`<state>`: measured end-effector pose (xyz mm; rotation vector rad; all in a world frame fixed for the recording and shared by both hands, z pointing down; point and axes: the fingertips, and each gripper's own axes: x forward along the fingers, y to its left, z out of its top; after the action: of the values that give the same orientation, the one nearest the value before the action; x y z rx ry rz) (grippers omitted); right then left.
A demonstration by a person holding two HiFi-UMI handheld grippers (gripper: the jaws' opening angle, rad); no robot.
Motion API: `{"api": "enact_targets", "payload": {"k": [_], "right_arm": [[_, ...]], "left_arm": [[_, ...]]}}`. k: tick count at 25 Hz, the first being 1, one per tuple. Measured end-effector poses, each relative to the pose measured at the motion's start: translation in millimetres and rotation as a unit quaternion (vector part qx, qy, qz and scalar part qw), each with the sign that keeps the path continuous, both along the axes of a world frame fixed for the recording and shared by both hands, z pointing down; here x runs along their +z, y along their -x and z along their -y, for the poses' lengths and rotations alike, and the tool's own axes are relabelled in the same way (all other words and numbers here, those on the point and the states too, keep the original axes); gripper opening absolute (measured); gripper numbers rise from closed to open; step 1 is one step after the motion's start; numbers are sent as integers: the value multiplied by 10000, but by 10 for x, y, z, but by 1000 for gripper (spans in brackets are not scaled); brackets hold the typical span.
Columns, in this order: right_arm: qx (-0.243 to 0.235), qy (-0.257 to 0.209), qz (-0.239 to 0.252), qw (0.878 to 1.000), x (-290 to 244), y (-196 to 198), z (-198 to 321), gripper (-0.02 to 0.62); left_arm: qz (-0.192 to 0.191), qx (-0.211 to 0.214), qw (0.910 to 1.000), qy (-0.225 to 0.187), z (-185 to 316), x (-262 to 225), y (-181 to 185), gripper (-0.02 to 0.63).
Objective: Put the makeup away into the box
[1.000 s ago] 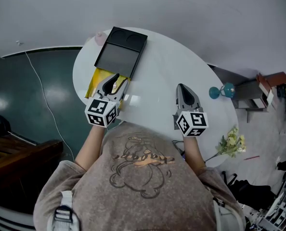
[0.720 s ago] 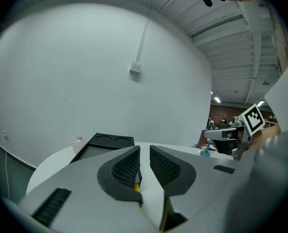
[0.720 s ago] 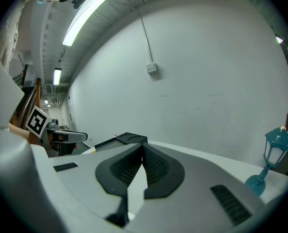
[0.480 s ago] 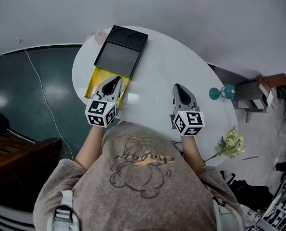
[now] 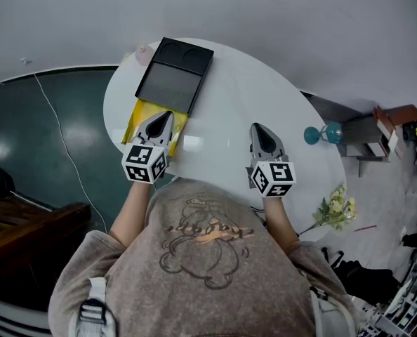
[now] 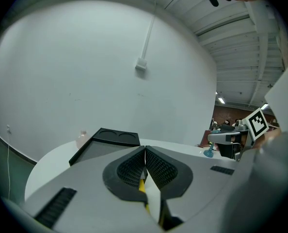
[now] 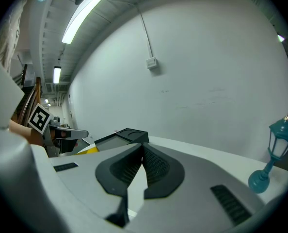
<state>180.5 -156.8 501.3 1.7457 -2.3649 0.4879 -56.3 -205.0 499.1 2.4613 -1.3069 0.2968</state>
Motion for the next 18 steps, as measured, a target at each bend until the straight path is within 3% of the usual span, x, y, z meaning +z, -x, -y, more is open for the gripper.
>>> {"api": "enact_targets", "payload": {"k": [18], "right_arm": [[-26, 37, -21, 10000, 0, 19, 22, 2]], "left_arm": [[-34, 25, 10000, -44, 12, -58, -17, 25]]}}
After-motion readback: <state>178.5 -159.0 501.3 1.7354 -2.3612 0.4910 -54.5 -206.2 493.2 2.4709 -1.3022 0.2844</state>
